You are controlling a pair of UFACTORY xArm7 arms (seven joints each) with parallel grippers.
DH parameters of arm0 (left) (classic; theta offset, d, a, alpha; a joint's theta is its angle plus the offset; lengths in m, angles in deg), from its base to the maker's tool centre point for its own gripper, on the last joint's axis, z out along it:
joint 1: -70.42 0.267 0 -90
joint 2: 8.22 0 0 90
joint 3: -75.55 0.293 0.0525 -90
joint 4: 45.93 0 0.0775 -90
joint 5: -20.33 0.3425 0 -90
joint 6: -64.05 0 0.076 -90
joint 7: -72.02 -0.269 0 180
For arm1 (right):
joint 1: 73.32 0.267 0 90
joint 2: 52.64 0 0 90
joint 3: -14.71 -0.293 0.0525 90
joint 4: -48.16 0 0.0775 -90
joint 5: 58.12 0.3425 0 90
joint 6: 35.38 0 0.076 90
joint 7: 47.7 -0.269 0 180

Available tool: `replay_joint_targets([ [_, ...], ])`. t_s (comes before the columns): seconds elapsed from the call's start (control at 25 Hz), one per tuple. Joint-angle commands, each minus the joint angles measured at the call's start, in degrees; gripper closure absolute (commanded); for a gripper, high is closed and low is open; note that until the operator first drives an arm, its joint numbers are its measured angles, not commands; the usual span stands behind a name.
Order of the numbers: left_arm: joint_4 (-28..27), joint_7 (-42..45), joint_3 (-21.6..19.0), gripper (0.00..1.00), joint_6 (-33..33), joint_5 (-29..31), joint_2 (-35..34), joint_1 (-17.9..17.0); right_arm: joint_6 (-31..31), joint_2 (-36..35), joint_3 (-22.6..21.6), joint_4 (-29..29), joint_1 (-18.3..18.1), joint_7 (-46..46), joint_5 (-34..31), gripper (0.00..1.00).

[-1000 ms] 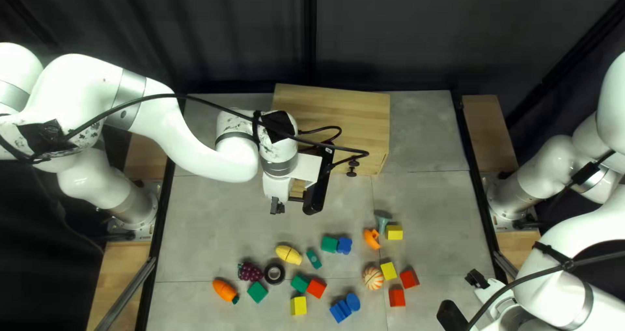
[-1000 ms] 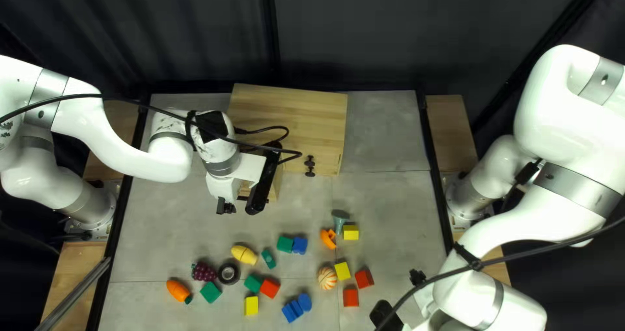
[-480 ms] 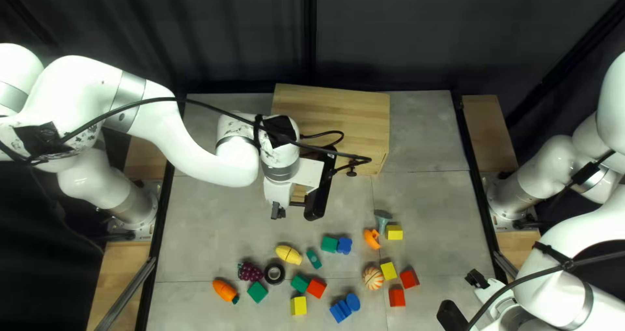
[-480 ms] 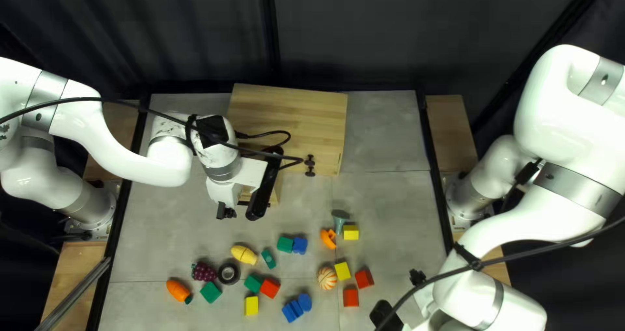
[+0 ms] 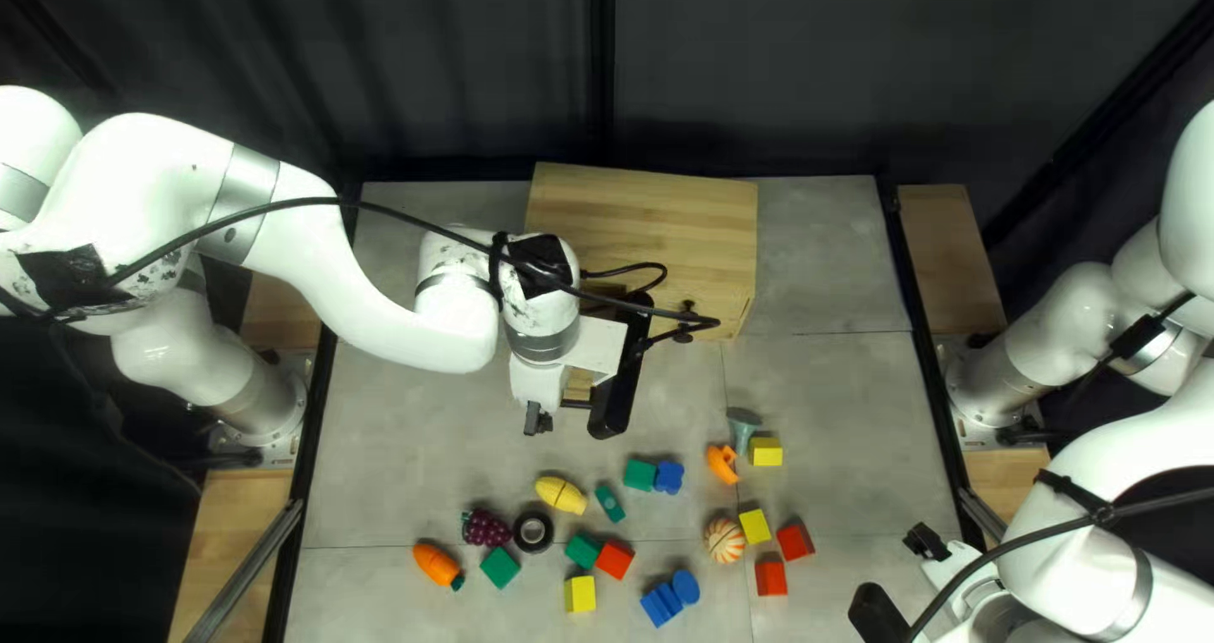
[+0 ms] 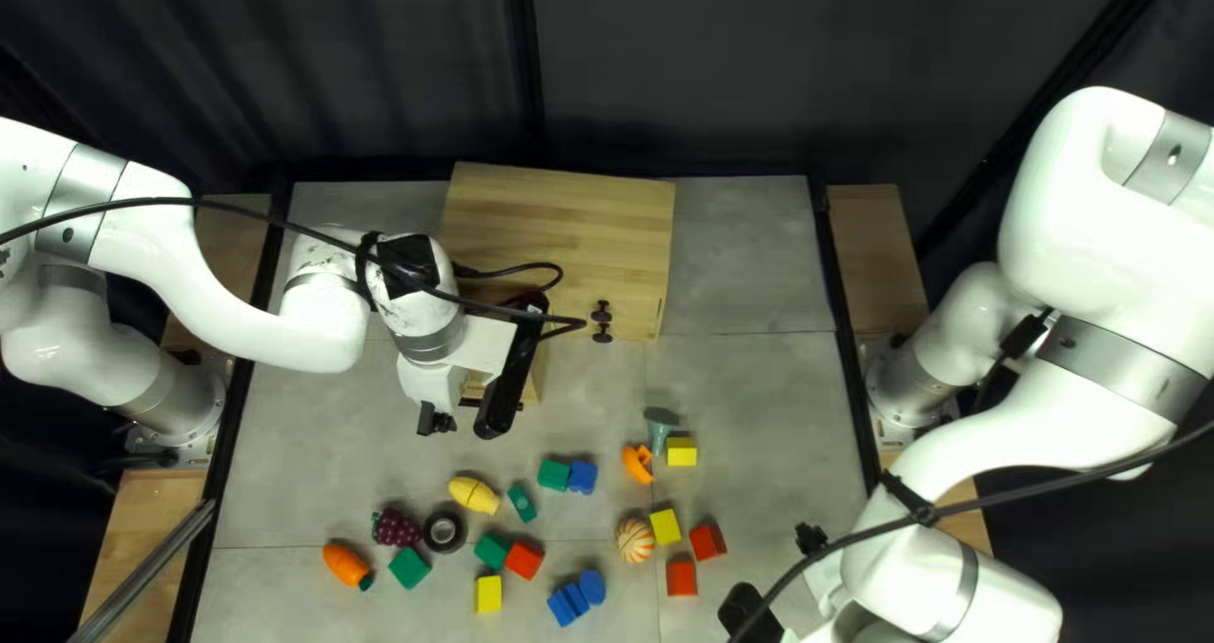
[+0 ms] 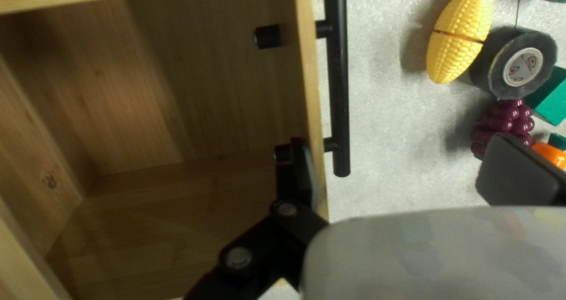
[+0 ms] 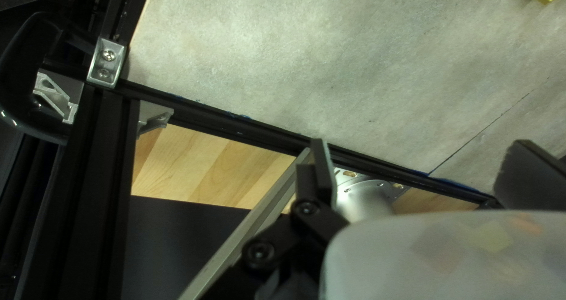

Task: Open drawers and place objects into drawer and close

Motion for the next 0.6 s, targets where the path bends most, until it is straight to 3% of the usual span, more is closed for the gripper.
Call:
replay_joint_targets([
  [0.04, -0.3, 0.6, -0.3, 0.00, -0.4, 0.0, -0.2, -0.3, 0.0, 0.0, 0.0, 0.0, 0.0, 0.0, 0.0, 0.00],
  [0.6, -0.9, 2.2, -1.1, 0.00, -1.3, 0.2, -0.5, -1.0, 0.0, 0.0, 0.0, 0.0, 0.0, 0.0, 0.0, 0.00],
])
